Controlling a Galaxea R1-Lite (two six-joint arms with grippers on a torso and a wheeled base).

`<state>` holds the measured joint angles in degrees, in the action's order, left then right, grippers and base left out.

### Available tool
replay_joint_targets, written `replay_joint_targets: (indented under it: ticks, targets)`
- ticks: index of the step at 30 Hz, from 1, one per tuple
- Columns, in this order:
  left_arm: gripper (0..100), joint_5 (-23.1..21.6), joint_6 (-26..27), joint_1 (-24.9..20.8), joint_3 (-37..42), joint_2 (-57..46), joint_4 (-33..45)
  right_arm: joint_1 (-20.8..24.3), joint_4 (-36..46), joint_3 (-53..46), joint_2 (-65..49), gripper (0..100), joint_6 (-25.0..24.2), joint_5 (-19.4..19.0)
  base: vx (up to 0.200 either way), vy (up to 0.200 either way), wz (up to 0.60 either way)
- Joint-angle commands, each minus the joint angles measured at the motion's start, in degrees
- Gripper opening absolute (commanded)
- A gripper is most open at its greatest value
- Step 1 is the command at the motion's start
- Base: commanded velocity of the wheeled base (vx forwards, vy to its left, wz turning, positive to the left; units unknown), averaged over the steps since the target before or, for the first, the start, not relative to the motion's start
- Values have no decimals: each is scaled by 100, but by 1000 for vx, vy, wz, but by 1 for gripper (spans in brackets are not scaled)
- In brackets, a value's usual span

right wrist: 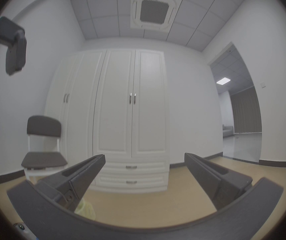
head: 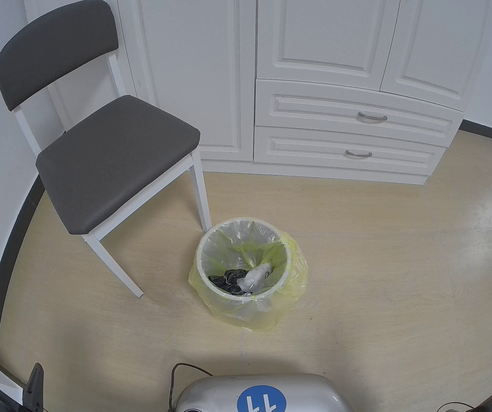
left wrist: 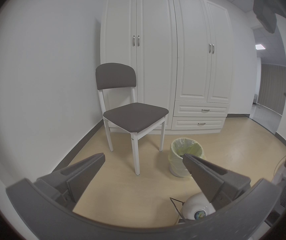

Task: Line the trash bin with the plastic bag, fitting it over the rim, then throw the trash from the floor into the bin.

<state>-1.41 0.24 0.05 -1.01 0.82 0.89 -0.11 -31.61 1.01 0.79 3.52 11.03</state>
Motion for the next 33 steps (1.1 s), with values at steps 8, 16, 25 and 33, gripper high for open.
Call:
replay_joint_targets:
  ticks: [8,16,25,33]
  targets:
    - [100,1,-7,4,92,-82,-1,2,1983,-101,-79,100,-27,-180,0,0,0]
    - [100,1,2,4,92,-82,-1,2,2581,-101,-79,100,-36,-198,0,0,0]
    - [100,1,2,-5,92,-82,-1,2,2730,-101,-79,100,-27,-629,0,0,0]
    - [100,1,2,-5,92,-82,-1,2,2748,-101,-79,100,-1,-989,0,0,0]
